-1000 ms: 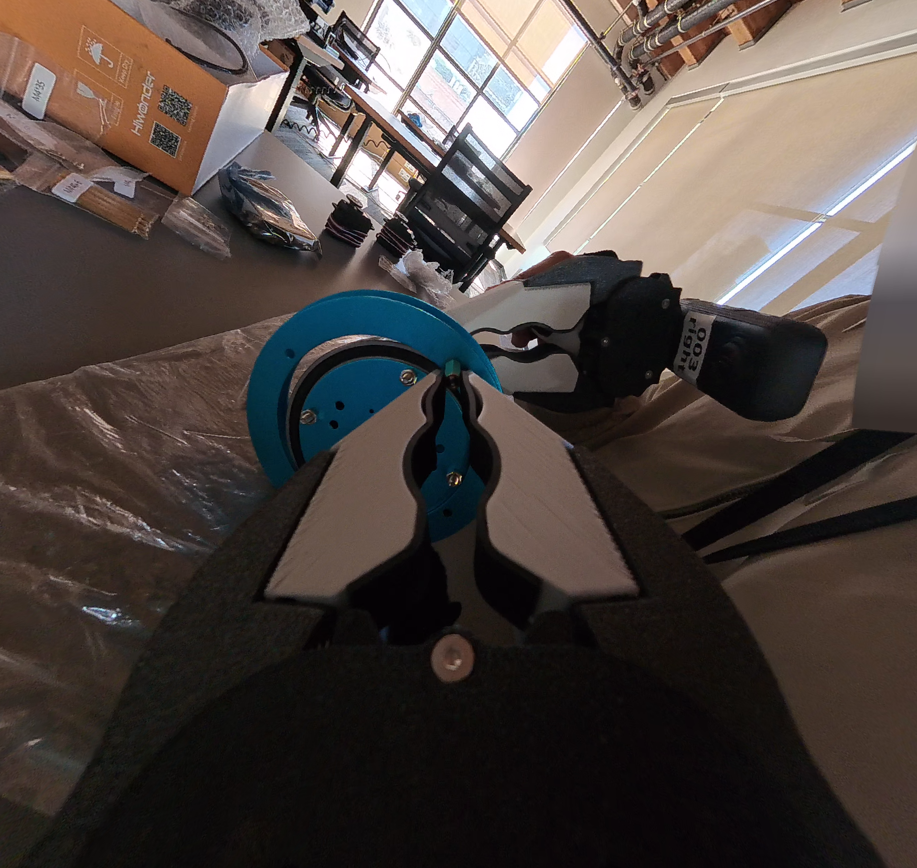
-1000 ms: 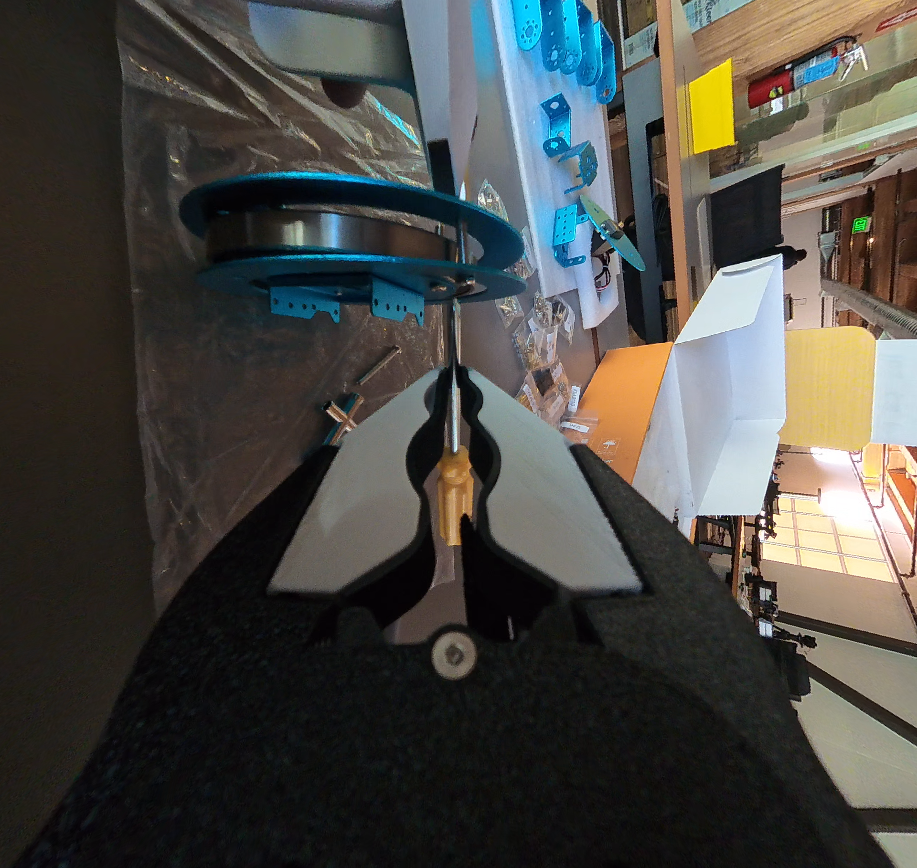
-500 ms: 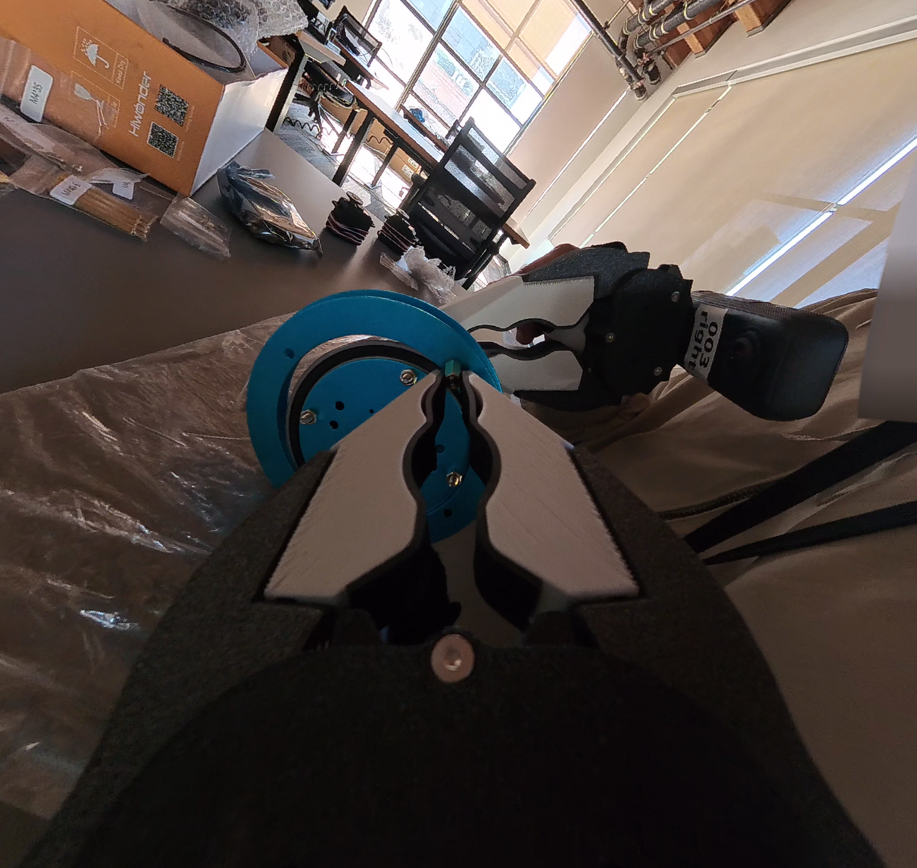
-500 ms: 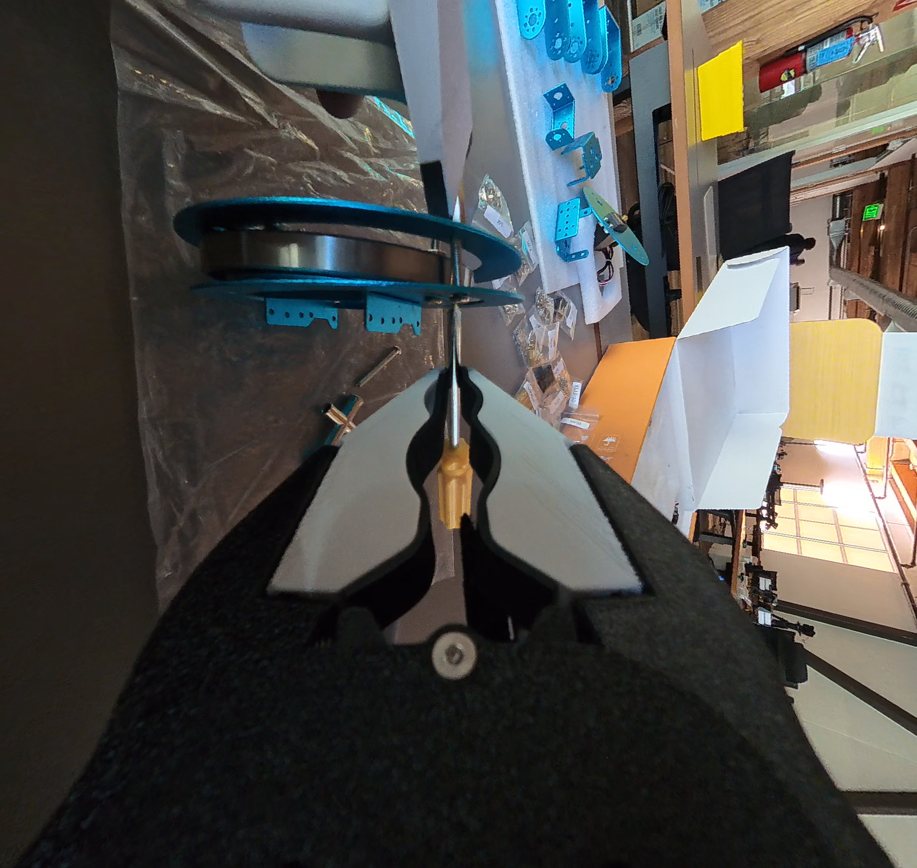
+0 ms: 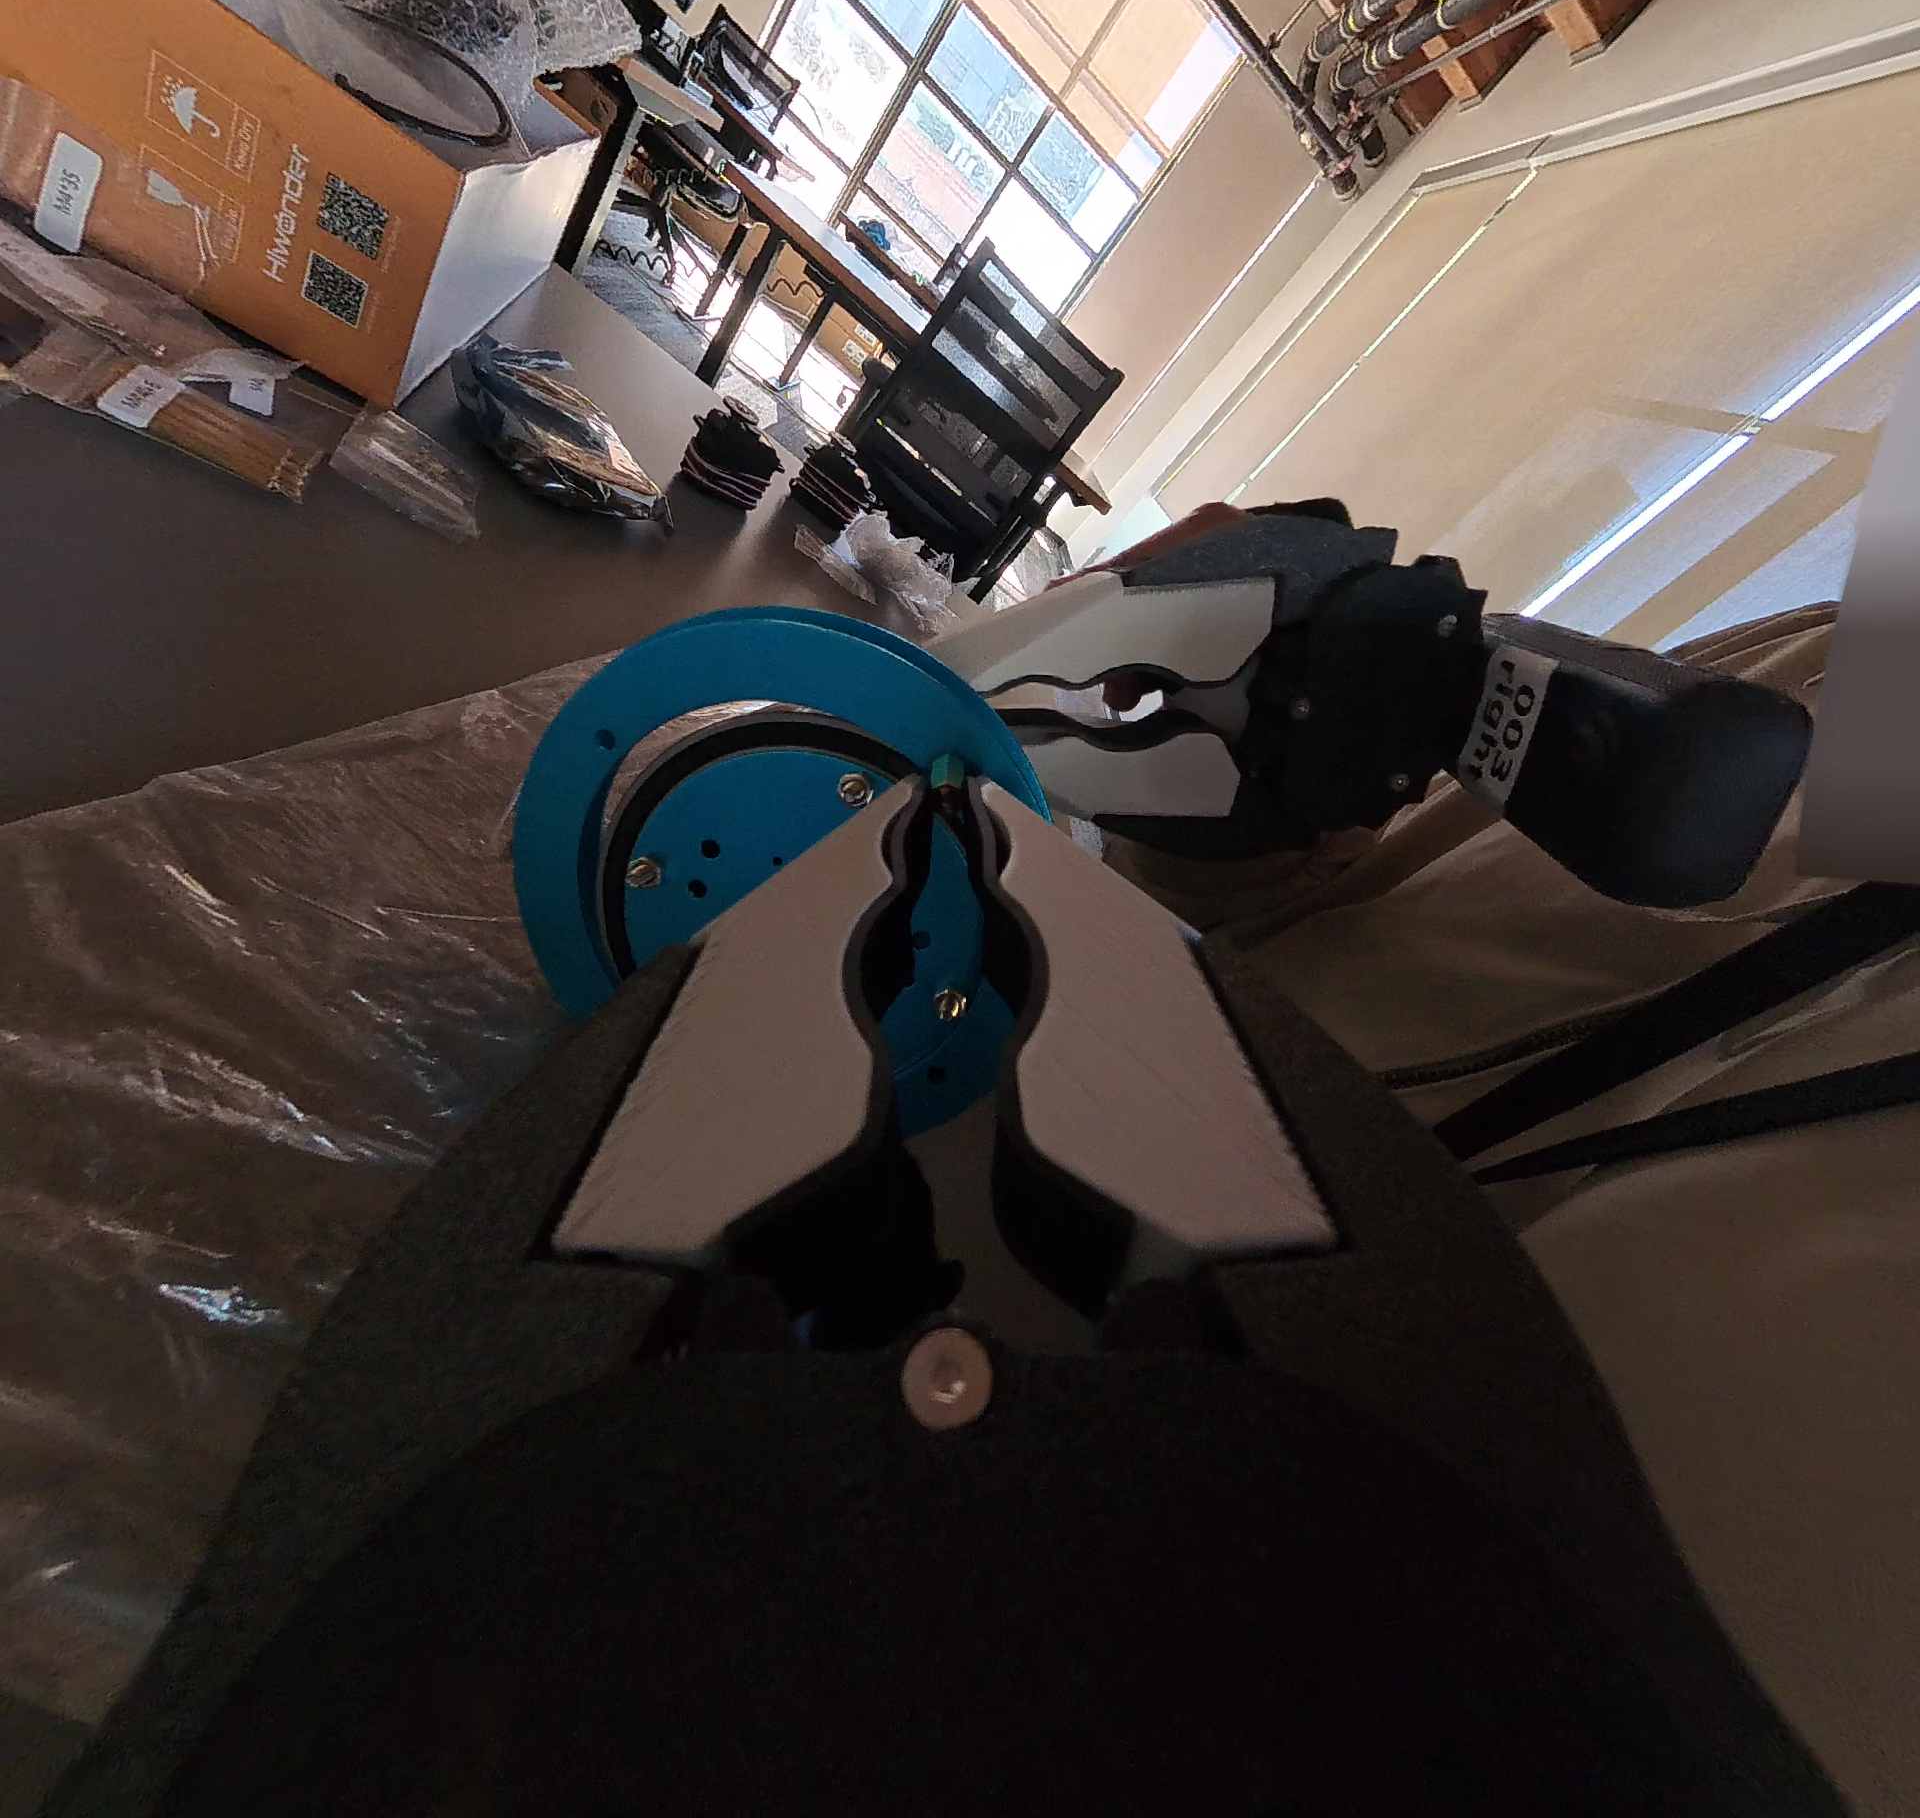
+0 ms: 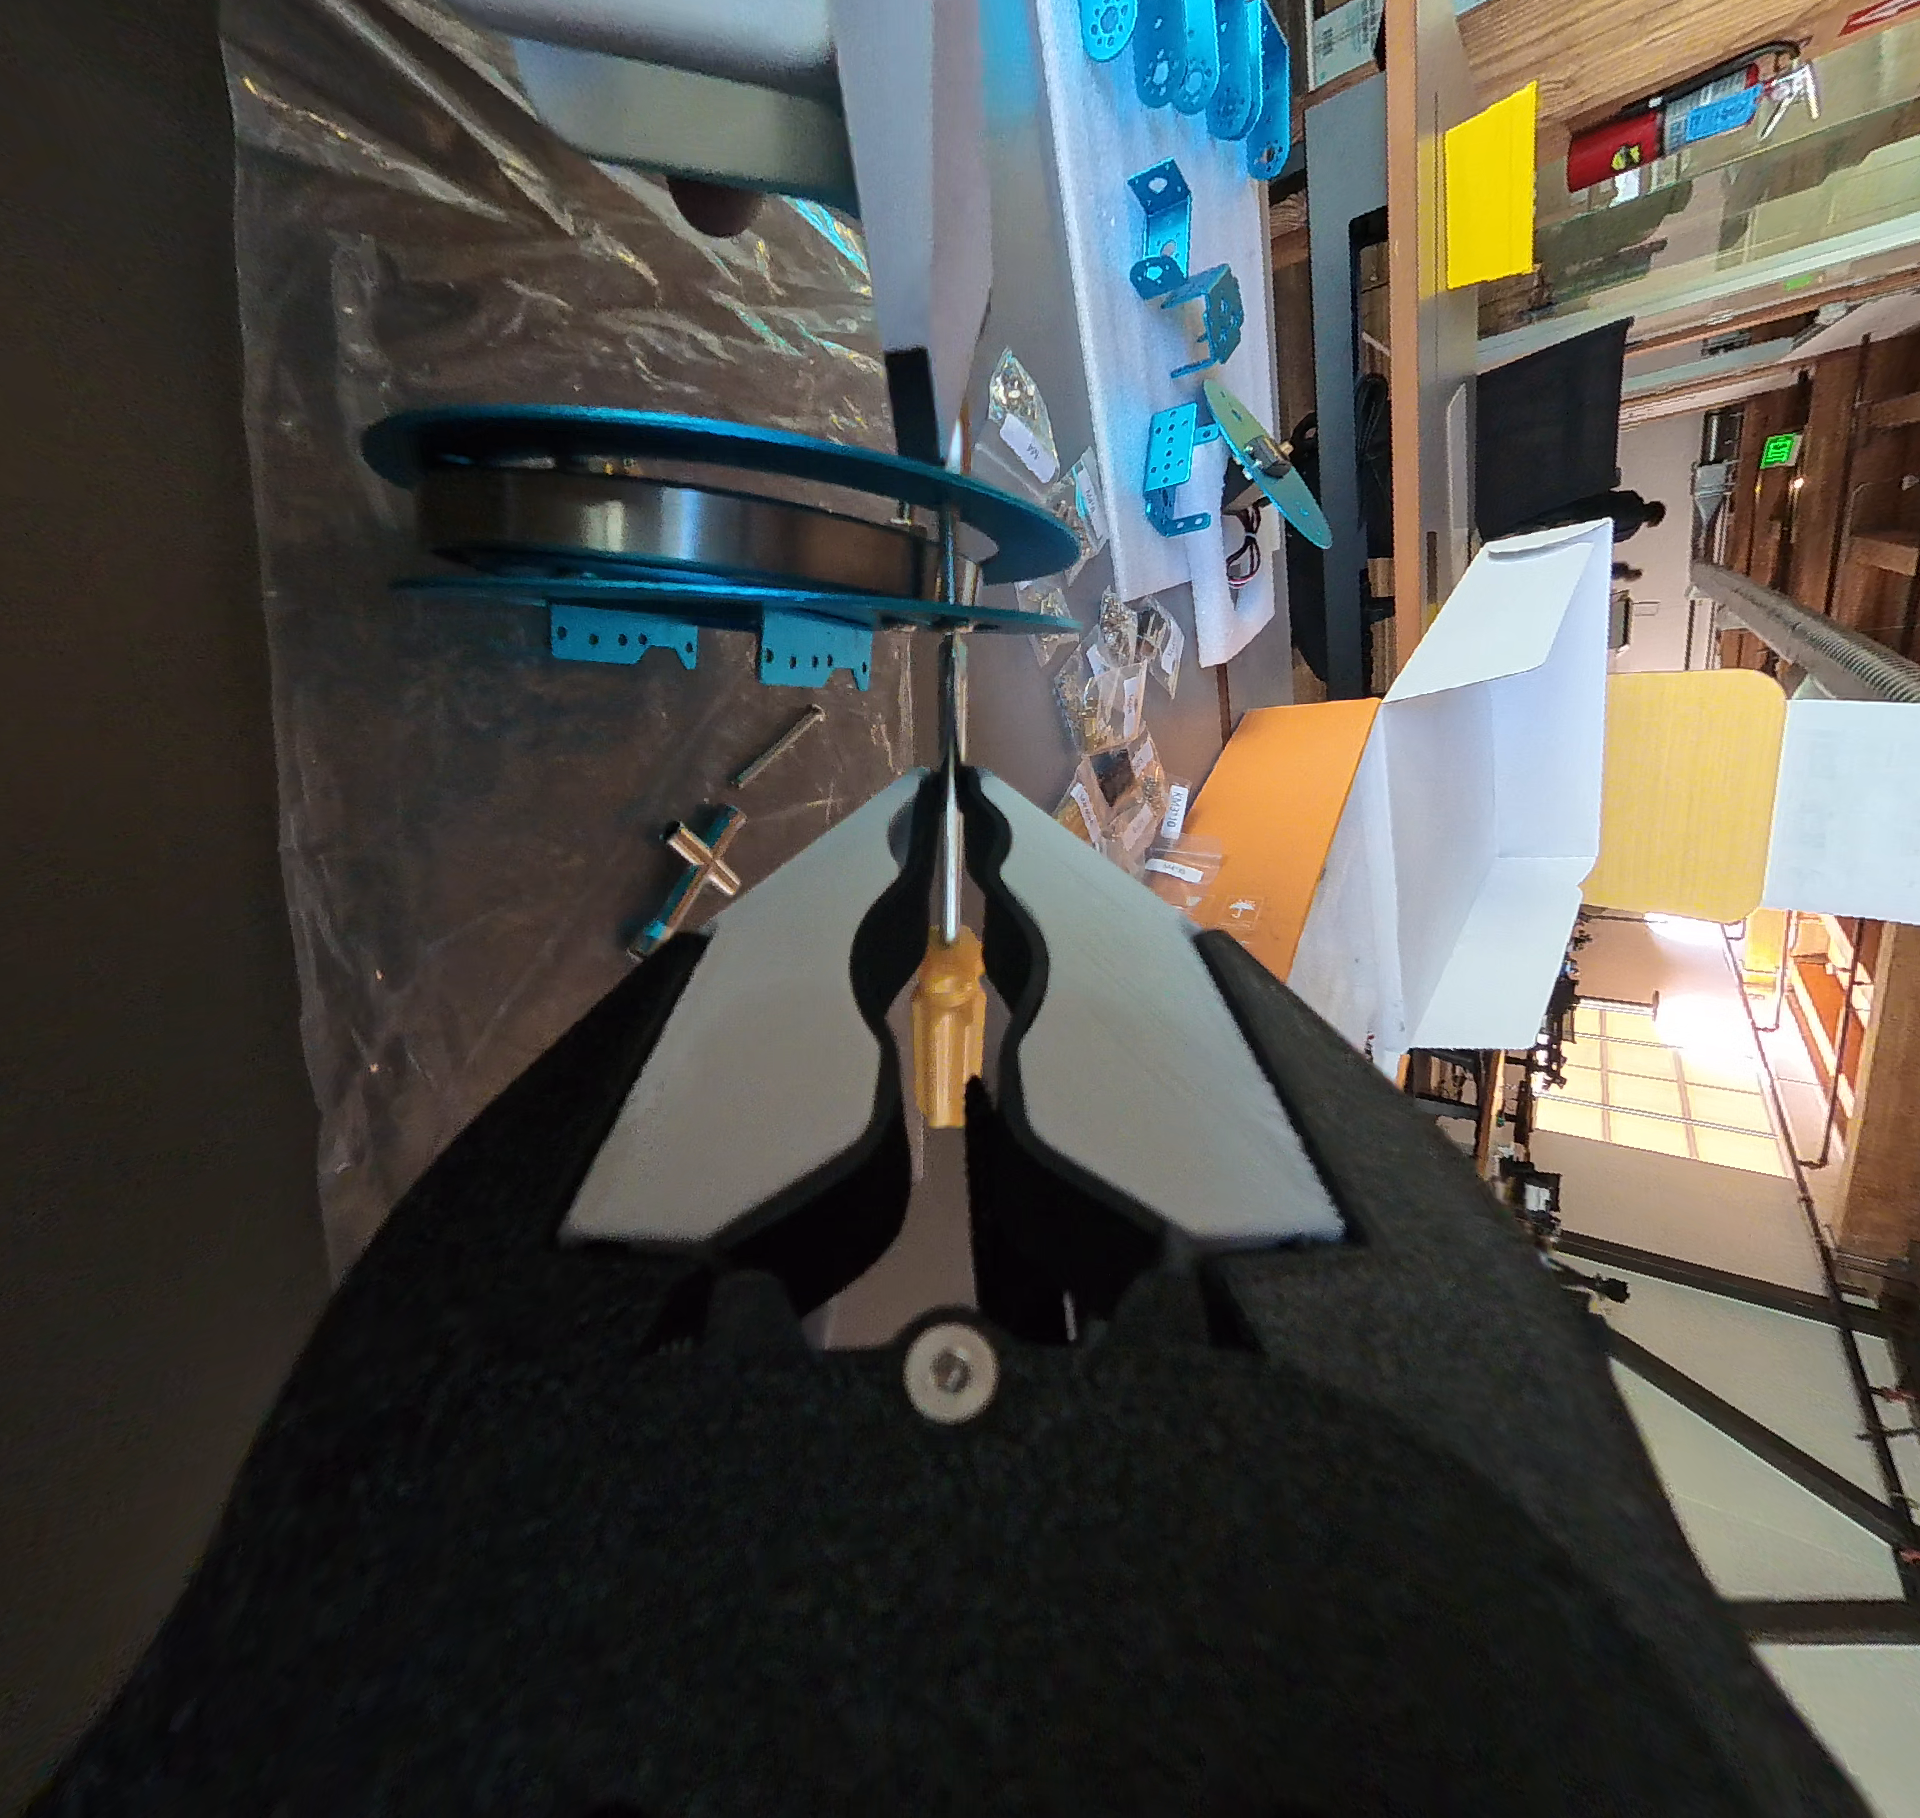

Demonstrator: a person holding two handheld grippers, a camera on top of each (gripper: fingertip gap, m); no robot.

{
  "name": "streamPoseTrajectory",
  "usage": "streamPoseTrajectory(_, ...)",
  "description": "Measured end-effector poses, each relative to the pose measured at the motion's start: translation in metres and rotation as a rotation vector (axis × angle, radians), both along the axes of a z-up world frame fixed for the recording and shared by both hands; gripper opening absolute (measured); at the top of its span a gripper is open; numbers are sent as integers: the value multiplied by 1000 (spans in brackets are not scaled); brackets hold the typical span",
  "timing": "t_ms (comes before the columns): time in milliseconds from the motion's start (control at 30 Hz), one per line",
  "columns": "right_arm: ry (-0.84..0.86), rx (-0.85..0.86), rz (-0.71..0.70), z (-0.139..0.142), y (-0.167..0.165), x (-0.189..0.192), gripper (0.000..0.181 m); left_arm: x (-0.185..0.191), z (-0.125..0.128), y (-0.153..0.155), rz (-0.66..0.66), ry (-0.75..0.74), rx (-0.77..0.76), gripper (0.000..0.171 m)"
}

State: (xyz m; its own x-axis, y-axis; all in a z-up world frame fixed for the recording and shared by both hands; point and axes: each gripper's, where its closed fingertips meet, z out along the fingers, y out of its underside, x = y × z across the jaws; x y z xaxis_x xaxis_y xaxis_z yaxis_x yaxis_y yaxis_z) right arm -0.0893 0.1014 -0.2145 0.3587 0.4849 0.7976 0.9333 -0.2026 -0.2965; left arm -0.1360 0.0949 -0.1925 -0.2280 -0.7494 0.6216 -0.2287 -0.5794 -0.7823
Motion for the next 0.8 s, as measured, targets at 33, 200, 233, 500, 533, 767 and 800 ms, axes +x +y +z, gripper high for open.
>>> streamPoseTrajectory(33,-13,0,0,1,-1,0,3,0,0,0,-1,1,1,4)
streamPoseTrajectory(200,-75,-16,13,4,-9,1,3,2,1,-2,3,20,16,4)
streamPoseTrajectory(233,-82,-30,11,5,-11,2,3,3,1,-3,6,24,25,3)
streamPoseTrajectory(500,115,-321,110,0,-31,-4,3,6,3,-10,-10,45,69,3)
streamPoseTrajectory(533,155,-350,128,1,-30,-4,3,6,3,-10,-17,50,63,3)
streamPoseTrajectory(767,598,-822,129,-6,-44,-9,2,8,1,-15,-49,42,9,5)
streamPoseTrajectory(800,669,-880,132,-7,-45,-10,2,8,1,-14,-43,34,2,5)
